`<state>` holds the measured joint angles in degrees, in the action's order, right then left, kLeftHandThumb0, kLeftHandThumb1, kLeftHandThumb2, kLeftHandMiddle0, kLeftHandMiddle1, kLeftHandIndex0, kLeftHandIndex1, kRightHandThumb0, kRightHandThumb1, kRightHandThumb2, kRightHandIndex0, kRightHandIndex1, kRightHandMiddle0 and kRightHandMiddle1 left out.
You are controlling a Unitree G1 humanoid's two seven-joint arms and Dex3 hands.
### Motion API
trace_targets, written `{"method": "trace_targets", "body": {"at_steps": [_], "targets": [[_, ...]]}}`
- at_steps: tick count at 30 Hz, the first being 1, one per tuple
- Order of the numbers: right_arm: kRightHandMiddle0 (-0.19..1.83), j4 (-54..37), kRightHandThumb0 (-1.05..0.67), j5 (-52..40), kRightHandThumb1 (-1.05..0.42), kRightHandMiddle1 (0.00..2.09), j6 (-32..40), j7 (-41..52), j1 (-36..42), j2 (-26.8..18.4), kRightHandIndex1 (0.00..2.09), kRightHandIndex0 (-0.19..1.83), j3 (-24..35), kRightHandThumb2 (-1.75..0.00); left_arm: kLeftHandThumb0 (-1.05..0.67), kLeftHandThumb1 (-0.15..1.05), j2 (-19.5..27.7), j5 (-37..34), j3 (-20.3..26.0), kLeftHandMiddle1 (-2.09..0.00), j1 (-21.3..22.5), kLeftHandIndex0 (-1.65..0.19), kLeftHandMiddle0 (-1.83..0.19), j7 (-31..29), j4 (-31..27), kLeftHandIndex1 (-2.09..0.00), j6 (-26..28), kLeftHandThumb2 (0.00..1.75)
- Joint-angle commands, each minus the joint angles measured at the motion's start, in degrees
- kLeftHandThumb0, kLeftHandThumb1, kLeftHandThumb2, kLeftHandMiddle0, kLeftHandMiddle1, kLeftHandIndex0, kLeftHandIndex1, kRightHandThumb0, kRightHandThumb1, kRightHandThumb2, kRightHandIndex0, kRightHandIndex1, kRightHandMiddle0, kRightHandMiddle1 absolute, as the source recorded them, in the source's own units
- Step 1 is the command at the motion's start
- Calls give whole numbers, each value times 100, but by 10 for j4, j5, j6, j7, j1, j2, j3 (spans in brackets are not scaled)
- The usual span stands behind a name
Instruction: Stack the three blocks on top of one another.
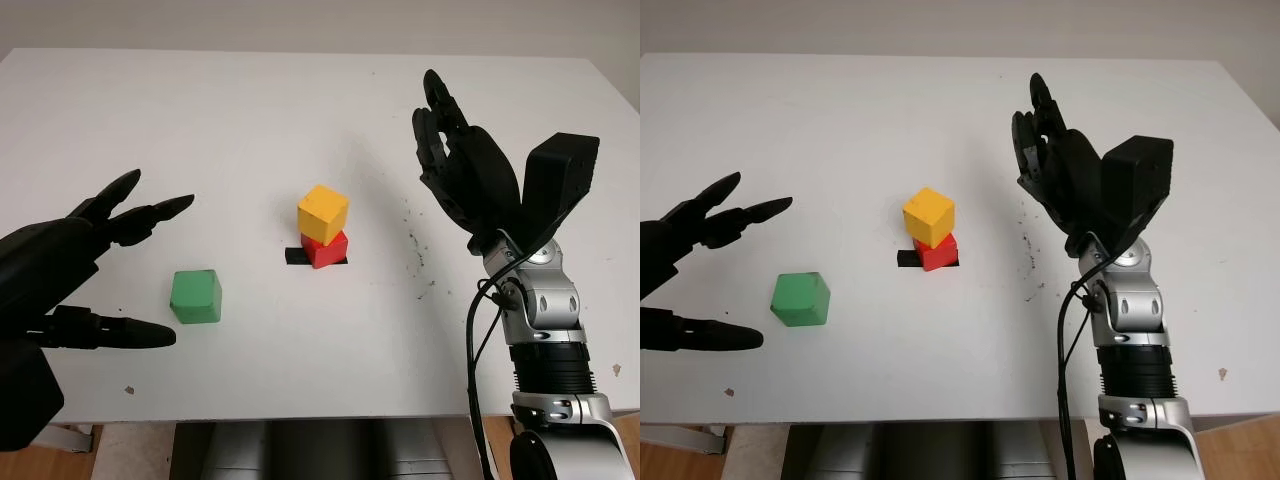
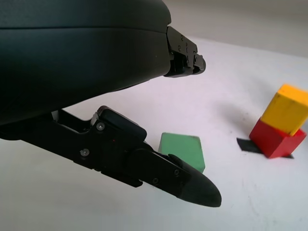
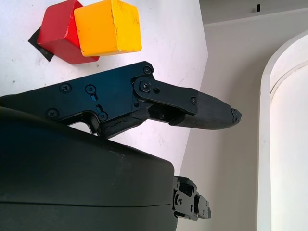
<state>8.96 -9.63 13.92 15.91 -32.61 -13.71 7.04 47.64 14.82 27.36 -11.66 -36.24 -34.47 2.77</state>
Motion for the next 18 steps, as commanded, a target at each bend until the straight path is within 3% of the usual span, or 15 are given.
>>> {"method": "trace_targets", "body": {"at_steps": [1,5,18], "targets": [[-19,-9,-69,-1,-105,0,2,-1,1,-5,0,-19,2,-67,-78,92,-10,30,-13,-3,-7,-15,19,21,-9,-6,-5,6],[-19,-3,-69,-2,-105,0,-2,2,0,-6,0,-19,2,-66,-78,94,-27,91,-47,-4,-7,-19,19,65,13,-7,-27,7],[-19,-5,-68,-3,-105,0,-2,9,-2,-16,0,-19,6,-66,-76,95,-77,175,-117,-6,-24,-38,14,127,38,-13,-30,6]]}}
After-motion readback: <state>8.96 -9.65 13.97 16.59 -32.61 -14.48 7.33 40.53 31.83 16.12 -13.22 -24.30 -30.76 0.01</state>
